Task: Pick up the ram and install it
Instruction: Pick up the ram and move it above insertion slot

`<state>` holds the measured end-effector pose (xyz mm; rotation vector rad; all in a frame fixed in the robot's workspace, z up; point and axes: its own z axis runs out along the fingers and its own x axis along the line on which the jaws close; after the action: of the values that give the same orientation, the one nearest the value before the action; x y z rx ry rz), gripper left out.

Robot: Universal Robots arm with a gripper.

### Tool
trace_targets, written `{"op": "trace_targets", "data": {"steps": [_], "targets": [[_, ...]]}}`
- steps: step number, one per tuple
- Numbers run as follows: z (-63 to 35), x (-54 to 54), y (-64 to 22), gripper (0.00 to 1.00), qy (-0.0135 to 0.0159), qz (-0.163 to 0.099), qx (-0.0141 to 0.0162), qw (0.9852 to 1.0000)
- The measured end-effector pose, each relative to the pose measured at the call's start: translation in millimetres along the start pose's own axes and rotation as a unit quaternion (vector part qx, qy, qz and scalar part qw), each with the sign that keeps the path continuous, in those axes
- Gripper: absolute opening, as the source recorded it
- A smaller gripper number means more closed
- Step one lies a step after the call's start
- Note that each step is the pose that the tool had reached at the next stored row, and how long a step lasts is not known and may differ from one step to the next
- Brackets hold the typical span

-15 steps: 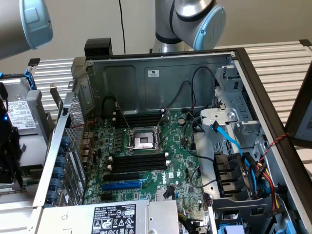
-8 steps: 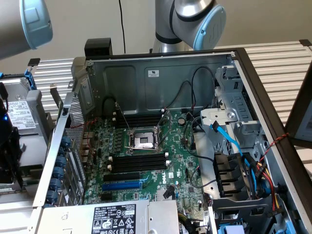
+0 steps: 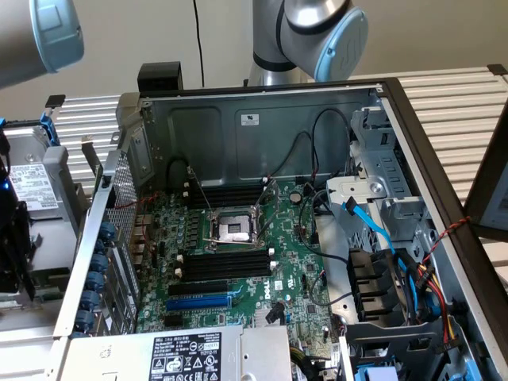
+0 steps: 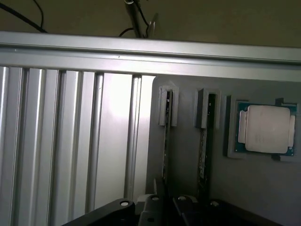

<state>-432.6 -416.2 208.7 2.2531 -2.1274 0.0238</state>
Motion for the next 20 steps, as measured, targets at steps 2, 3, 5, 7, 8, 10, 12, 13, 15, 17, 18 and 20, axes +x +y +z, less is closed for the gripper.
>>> {"op": "trace_targets", "data": {"steps": [2,3,5,7,8,10,12,13,15,17,18,20], "targets": [[-9.0,0.4,0.3,0.13,0.0,0.0,-0.0001,1.0],[-13.8,0.6,0.3,0.13,0.0001,0.0,-0.0001,1.0],[-22.8,1.0,0.5,0.13,0.0001,0.0,-0.0001,1.0],[-31.8,1.3,0.7,0.13,0.0001,0.0,-0.0001,1.0],[-36.3,1.5,0.8,0.13,0.0,0.0,-0.0001,1.0],[-45.5,1.9,1.0,0.13,0.0,0.0,-0.0001,1.0],[-54.5,2.3,1.2,0.13,0.0001,0.001,-0.0001,1.0],[-59.1,2.5,1.3,0.13,0.0,0.001,-0.0001,1.0],[-68.3,2.9,1.5,0.13,0.0001,0.001,-0.0002,1.0],[-77.2,3.4,1.7,0.13,0.0,0.001,-0.0001,1.0],[-81.9,3.6,1.8,0.13,0.0,0.001,-0.0002,1.0],[-91.0,4.1,1.9,0.13,0.0,0.002,-0.0002,1.0]]}}
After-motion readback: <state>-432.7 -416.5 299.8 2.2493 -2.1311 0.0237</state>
